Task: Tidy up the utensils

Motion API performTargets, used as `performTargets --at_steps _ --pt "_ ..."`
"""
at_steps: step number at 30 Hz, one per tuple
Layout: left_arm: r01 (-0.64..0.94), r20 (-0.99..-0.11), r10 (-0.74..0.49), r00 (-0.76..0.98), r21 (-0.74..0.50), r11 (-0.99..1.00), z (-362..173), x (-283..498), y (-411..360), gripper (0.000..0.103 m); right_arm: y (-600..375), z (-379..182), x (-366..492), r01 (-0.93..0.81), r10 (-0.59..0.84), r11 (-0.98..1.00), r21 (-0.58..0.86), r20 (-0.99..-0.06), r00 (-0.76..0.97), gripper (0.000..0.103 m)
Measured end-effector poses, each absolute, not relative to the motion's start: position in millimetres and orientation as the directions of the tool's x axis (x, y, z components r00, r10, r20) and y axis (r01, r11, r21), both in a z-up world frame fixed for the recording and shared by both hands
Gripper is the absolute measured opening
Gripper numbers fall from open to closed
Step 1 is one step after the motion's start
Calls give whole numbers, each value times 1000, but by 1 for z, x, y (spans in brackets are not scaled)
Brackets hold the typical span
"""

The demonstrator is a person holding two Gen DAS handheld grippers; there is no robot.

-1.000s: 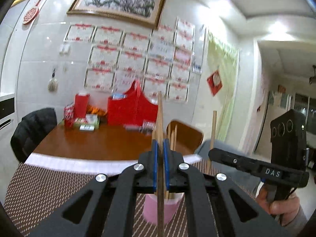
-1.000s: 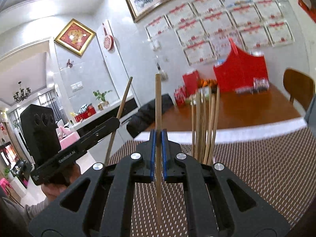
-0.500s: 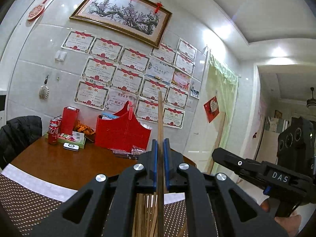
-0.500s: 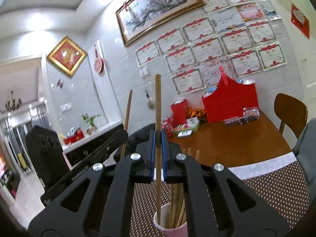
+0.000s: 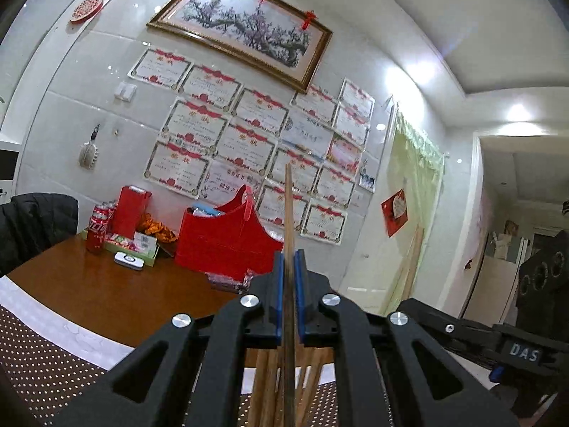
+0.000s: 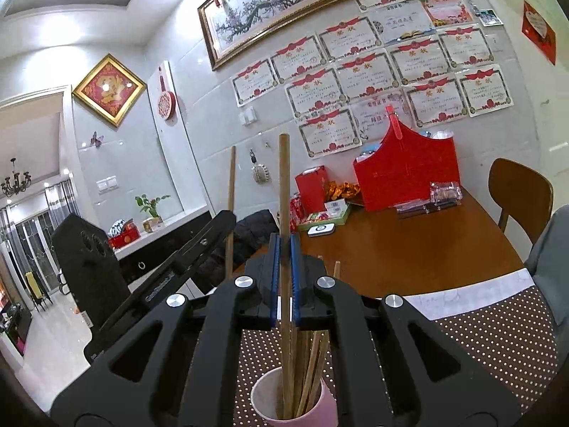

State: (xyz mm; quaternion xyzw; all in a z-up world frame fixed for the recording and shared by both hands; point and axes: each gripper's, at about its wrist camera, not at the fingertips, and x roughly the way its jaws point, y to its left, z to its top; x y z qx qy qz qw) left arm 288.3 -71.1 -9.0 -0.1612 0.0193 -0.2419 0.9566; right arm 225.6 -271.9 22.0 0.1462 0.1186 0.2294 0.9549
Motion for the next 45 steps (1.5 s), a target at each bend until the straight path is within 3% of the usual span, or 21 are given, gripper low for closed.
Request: performTargets --at_steps 12,20,21,22,23,24,25,33,45 --pt "432 -26 -460 888 -299 851 -27 305 -79 6 -266 8 236 -392 469 860 327 -202 860 6" --pt "403 -122 -445 887 -266 876 -34 311 -76 6 -268 -6 252 -372 480 855 360 -282 830 8" --pt "402 -131 -444 886 -257 879 -33 311 -75 9 -269 -7 254 -371 487 850 374 -290 824 12" --pt "404 -138 -446 884 -251 879 -31 310 -74 27 -271 -8 254 -368 492 845 387 -294 820 41" --pt "399 -141 -441 886 -250 882 -30 308 -72 37 -274 -7 254 -351 479 848 398 -290 828 88" --pt "390 -142 -432 891 -250 886 -29 306 -70 56 -278 -6 251 -334 461 851 406 -270 845 97" --pt "385 -141 -427 893 -251 888 -27 304 -69 66 -281 -5 248 -329 453 851 410 -253 855 97" --pt "359 -133 -385 913 -184 915 -2 272 -67 80 -301 7 239 -255 388 862 439 -244 889 97" --pt "284 -171 -297 940 -98 954 7 211 -37 81 -285 28 216 -261 373 883 391 -247 894 97"
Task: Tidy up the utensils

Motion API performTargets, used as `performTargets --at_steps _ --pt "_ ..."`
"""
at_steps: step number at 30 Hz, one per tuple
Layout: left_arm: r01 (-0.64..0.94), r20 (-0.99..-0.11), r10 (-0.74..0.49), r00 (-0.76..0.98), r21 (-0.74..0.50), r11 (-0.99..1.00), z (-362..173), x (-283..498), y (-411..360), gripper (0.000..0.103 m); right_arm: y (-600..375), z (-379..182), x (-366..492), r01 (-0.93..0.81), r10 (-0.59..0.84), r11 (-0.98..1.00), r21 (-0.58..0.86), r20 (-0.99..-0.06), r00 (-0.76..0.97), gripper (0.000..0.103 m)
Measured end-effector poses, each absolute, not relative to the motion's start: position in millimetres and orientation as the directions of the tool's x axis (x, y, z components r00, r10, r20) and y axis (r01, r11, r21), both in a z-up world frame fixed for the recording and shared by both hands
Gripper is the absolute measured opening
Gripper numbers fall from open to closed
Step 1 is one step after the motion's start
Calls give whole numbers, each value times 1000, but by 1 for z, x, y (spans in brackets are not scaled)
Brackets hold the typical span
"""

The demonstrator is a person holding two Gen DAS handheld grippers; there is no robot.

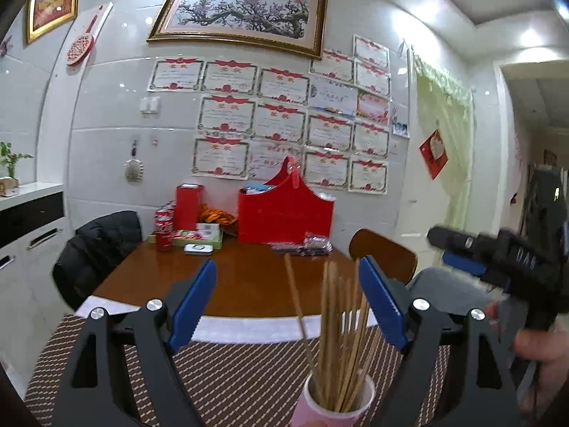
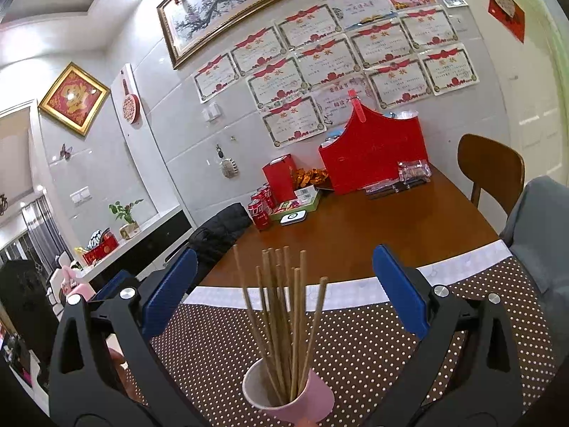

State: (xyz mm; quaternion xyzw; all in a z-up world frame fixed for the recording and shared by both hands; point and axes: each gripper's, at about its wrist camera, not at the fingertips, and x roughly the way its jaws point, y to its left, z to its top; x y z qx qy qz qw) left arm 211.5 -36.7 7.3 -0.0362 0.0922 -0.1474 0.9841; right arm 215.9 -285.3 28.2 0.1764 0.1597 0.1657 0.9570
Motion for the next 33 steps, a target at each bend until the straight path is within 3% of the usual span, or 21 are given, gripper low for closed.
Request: performTargets --at_steps 6,12,22,33 --pt "241 -218 -245 945 -44 969 9 177 -29 84 -273 40 176 -248 341 907 339 -247 907 97" --pt "231 -241 -221 945 13 973 10 145 -30 85 -256 34 139 -176 256 950 258 -323 911 97" --pt "213 -288 -208 935 -14 977 -2 125 -19 85 -226 16 96 -83 112 992 95 -353 929 97" --pt "192 -276 -192 942 -29 981 -7 119 -13 90 -210 -6 91 -30 46 998 52 -337 940 97"
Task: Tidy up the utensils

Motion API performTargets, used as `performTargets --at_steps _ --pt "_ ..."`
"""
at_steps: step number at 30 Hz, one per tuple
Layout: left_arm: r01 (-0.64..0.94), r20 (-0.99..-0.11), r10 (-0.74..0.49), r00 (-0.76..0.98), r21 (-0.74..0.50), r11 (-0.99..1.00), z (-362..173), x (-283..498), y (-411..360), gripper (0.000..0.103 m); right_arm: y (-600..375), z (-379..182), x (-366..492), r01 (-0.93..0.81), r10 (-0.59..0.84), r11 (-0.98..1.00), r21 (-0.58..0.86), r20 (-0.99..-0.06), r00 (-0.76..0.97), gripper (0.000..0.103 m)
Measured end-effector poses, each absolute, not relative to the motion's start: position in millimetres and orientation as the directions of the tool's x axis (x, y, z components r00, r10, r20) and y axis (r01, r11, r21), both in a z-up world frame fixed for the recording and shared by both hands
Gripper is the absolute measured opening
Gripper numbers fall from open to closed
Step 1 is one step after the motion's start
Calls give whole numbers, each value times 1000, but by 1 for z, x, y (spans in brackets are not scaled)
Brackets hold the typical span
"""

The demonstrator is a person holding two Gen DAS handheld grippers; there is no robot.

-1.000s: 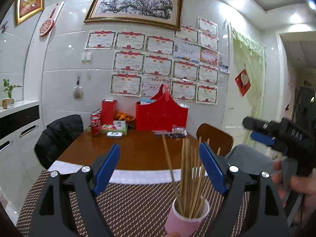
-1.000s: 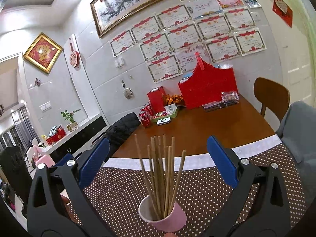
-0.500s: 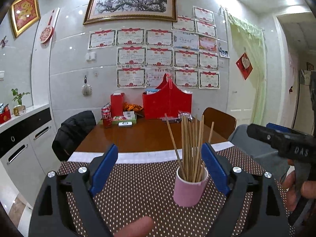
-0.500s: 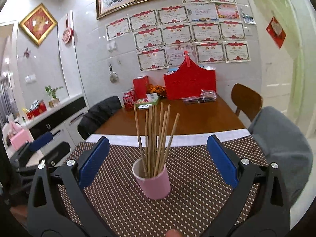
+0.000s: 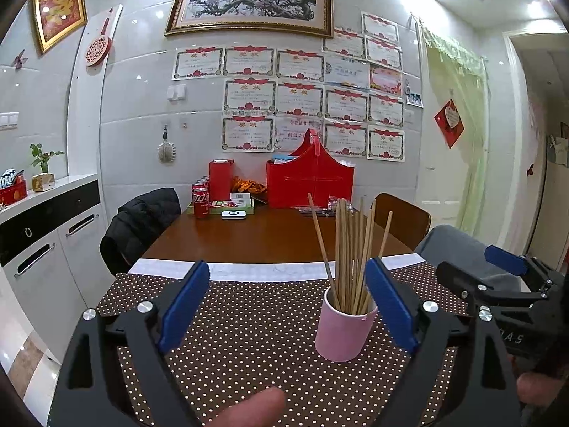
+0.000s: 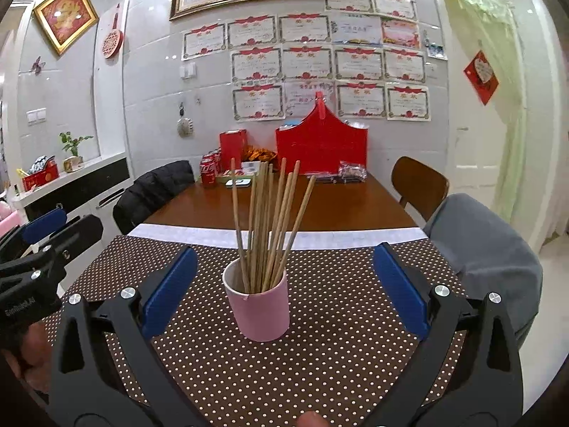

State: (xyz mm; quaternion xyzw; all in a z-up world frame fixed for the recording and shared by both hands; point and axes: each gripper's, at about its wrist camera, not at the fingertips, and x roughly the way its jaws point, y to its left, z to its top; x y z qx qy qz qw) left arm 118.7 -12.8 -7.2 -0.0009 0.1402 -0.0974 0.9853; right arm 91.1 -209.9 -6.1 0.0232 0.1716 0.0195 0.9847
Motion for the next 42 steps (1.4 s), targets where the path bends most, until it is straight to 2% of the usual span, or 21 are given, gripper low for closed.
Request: performTargets --at_steps 12,42 --pt "189 -277 -185 943 -14 982 -10 113 -20 100 -210 -7 86 -38 57 997 65 -325 944 97" --pt "179 -290 -181 940 -31 983 -14 111 -21 100 -214 -6 84 -23 44 997 71 -319 947 97"
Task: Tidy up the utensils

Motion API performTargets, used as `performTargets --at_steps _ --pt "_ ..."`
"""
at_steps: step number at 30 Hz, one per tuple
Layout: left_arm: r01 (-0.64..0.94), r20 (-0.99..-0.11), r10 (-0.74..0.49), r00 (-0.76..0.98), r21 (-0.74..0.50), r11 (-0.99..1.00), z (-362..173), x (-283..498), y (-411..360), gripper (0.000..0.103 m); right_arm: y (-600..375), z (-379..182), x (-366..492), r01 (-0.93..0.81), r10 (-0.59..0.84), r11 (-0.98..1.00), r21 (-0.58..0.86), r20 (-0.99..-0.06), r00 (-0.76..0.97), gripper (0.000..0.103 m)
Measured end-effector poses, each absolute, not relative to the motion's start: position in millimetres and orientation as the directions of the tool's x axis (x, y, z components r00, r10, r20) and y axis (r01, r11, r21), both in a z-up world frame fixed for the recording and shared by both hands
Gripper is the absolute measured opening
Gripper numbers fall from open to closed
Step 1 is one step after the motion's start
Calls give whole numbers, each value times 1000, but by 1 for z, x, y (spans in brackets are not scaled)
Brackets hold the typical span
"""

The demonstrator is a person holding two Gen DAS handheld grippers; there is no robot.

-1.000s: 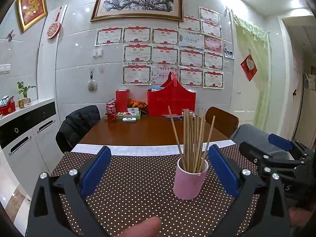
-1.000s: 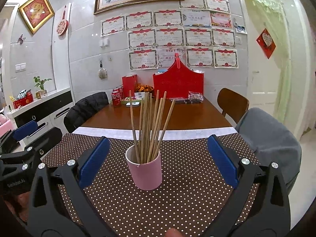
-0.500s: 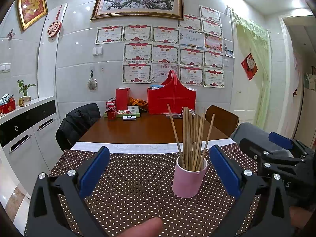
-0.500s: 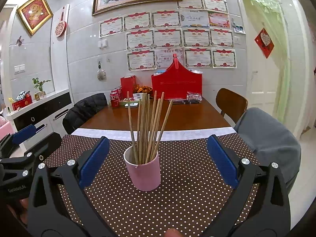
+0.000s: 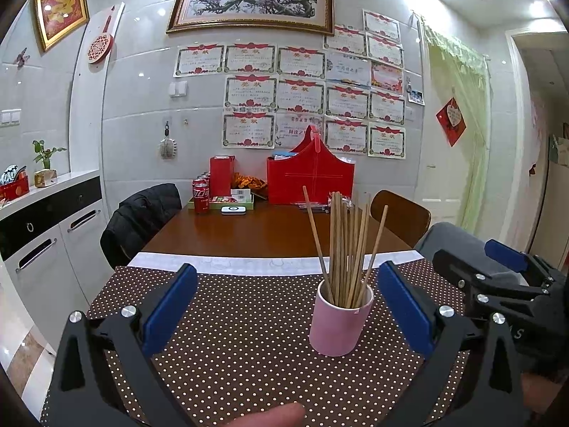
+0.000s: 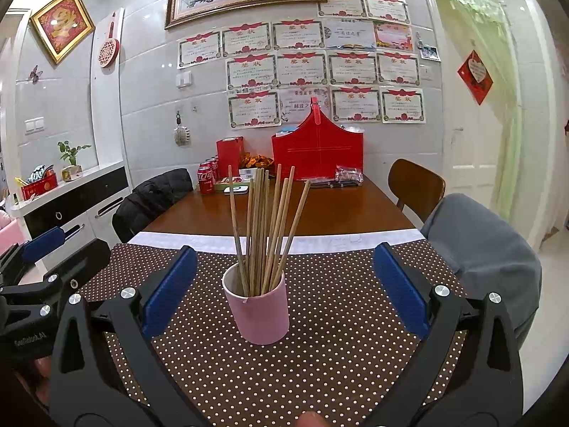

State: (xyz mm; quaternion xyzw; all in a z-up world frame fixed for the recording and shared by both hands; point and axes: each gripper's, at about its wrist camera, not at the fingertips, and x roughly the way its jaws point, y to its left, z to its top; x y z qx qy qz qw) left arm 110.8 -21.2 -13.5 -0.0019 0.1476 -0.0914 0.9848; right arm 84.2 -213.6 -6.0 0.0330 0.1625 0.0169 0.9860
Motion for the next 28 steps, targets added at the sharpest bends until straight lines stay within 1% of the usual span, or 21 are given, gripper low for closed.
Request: performTargets --at_steps 12,16,28 --pt "172 -282 -172 944 -25 985 -13 109 -20 100 -214 -6 84 -21 43 997 71 -318 947 97" --pt "168 -279 -173 945 -43 985 -13 109 -17 100 -213 -6 84 -20 42 997 72 -318 947 97" --pt "154 -278 -150 949 -7 988 -13 109 -22 100 -214 -6 85 -22 44 997 74 -318 947 97"
